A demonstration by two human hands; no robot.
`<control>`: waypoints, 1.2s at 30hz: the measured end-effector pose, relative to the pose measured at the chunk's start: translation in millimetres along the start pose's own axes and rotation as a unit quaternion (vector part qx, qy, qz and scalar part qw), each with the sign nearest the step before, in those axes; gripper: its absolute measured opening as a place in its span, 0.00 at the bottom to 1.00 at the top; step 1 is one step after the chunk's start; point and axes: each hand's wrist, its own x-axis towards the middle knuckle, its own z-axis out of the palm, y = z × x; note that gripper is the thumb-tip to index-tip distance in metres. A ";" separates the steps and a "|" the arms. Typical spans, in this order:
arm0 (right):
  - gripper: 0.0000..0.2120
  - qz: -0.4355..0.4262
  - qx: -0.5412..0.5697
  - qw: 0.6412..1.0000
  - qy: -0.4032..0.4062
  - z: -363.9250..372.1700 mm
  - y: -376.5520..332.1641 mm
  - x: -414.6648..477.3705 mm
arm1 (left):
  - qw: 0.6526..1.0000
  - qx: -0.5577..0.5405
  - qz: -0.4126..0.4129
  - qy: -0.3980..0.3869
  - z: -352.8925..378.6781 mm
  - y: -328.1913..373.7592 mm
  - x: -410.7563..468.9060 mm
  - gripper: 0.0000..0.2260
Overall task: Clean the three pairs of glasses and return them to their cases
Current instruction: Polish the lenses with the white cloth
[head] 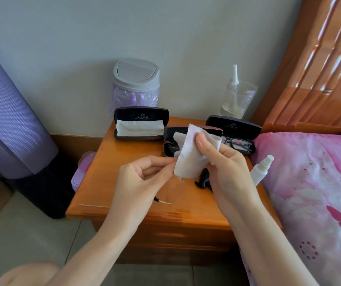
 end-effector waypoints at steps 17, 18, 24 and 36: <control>0.16 0.070 -0.086 0.991 -0.075 -4.3 -2.8 -7.6 | 0.999 -0.027 0.016 0.035 -4.3 -1.8 -0.8 0.07; 0.15 0.074 -0.093 0.989 -0.083 -6.3 -3.7 -7.0 | 0.999 -0.027 0.017 0.031 -3.6 -1.1 -1.3 0.06; 0.18 0.051 -0.130 0.988 -0.066 -9.2 -7.9 -6.5 | 0.999 -0.019 0.022 0.021 -2.1 0.0 -1.7 0.05; 0.17 0.063 -0.041 0.997 -0.017 2.6 -2.9 -6.5 | 0.998 0.060 0.029 -0.004 -7.1 -2.3 2.1 0.03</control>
